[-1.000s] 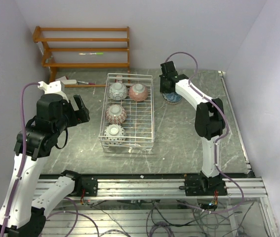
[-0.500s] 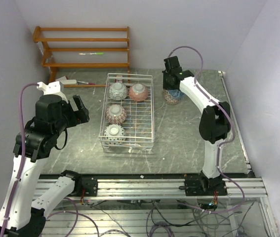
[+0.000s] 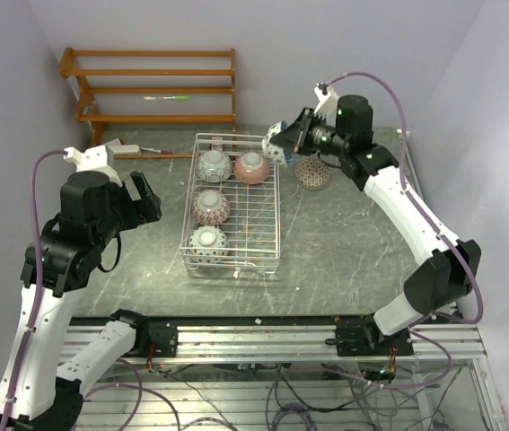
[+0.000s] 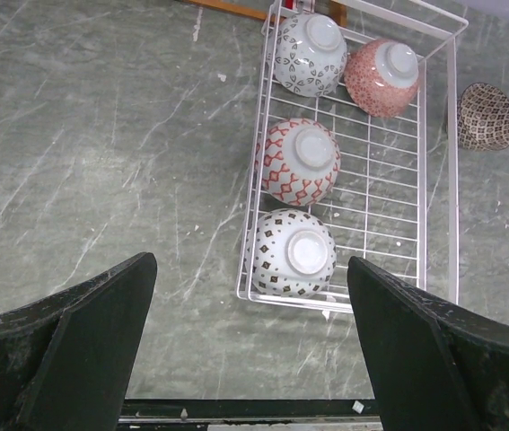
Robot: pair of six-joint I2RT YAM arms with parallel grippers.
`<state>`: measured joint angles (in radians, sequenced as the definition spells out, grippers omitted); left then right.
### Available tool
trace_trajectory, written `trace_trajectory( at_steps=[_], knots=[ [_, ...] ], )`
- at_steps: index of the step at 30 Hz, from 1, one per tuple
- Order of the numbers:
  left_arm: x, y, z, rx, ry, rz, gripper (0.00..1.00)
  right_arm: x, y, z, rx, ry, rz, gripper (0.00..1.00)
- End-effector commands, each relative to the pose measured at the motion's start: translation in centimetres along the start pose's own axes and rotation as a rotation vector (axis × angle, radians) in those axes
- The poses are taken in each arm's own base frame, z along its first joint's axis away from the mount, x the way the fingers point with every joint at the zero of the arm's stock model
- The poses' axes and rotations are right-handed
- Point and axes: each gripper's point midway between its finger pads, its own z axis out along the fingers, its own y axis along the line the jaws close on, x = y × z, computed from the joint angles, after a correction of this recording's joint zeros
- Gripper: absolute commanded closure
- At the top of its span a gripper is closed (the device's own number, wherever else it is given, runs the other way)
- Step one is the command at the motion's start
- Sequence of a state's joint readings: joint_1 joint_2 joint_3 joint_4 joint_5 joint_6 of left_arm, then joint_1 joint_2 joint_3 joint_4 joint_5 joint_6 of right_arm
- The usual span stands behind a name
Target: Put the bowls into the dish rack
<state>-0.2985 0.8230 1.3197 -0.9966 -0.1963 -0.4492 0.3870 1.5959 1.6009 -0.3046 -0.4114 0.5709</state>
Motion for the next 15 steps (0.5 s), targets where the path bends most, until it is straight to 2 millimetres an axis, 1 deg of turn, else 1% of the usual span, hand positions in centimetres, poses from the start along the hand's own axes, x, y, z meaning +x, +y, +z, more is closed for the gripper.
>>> trace_trajectory(
  at_steps=[1, 3, 6, 8, 9, 10, 15],
  knots=[
    [-1.4, -0.9, -0.9, 0.048, -0.046, 0.007, 0.01, 1.7, 7.9, -1.7, -0.361, 0.024, 0.141, 1.0],
    [-1.4, -0.9, -1.0, 0.052, -0.046, 0.009, 0.01, 2.8, 9.5, -2.3, -0.432, 0.035, 0.196, 1.0],
    [-1.5, -1.1, -1.2, 0.061, -0.05, 0.005, 0.0, 4.9, 10.2, -2.5, -0.494, 0.061, 0.296, 1.0],
    [-1.5, -1.1, -1.3, 0.064, -0.051, 0.002, 0.0, 6.2, 9.5, -2.4, -0.508, 0.055, 0.356, 1.0],
    [-1.6, -1.1, -1.4, 0.066, -0.054, 0.001, 0.0, 7.3, 10.1, -2.4, -0.526, 0.069, 0.379, 1.0],
    [-1.6, -1.2, -1.5, 0.068, -0.056, -0.001, 0.0, 8.0, 9.8, -2.3, -0.525, 0.076, 0.408, 1.0],
    [-1.6, -1.0, -1.9, 0.066, -0.061, -0.007, 0.0, 11.6, 7.9, -1.6, -0.533, 0.11, 0.538, 1.0]
  ],
)
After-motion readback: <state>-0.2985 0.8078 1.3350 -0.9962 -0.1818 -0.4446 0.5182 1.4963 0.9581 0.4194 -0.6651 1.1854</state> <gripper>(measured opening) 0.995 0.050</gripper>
